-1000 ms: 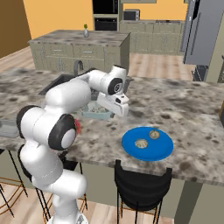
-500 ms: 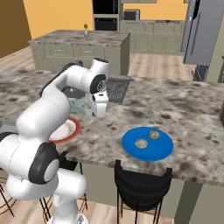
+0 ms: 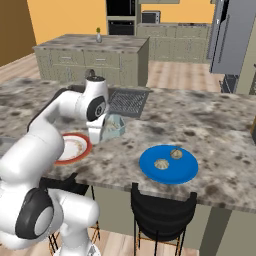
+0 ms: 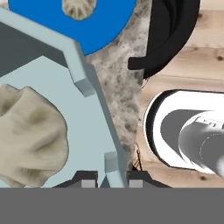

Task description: Place two dumplings into each of the tupperware containers and then place the containers in the fridge.

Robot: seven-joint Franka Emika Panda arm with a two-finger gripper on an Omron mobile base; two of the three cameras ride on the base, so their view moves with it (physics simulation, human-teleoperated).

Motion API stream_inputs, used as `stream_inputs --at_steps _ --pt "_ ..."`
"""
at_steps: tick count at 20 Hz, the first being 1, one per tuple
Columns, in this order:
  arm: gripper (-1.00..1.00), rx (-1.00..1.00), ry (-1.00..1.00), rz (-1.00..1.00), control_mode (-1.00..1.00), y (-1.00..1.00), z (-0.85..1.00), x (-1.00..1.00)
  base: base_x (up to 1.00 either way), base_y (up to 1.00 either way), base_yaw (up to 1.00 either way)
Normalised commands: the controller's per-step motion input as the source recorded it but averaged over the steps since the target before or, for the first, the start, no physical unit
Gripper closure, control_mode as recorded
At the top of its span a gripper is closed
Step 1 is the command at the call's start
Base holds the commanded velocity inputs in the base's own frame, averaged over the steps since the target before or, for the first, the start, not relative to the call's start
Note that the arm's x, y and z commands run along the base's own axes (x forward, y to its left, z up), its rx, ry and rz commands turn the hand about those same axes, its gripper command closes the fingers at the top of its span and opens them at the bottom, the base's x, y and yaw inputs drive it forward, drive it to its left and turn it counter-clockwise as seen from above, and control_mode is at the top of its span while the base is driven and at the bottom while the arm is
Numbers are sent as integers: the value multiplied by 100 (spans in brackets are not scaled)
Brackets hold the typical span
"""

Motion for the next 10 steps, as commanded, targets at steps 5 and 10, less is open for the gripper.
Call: stream_inputs --at_steps 5,10 --pt "100 0 -12 -4 -100 5 64 -86 0 0 0" --pt "100 0 -7 -9 -100 36 41 -63 0 0 0"
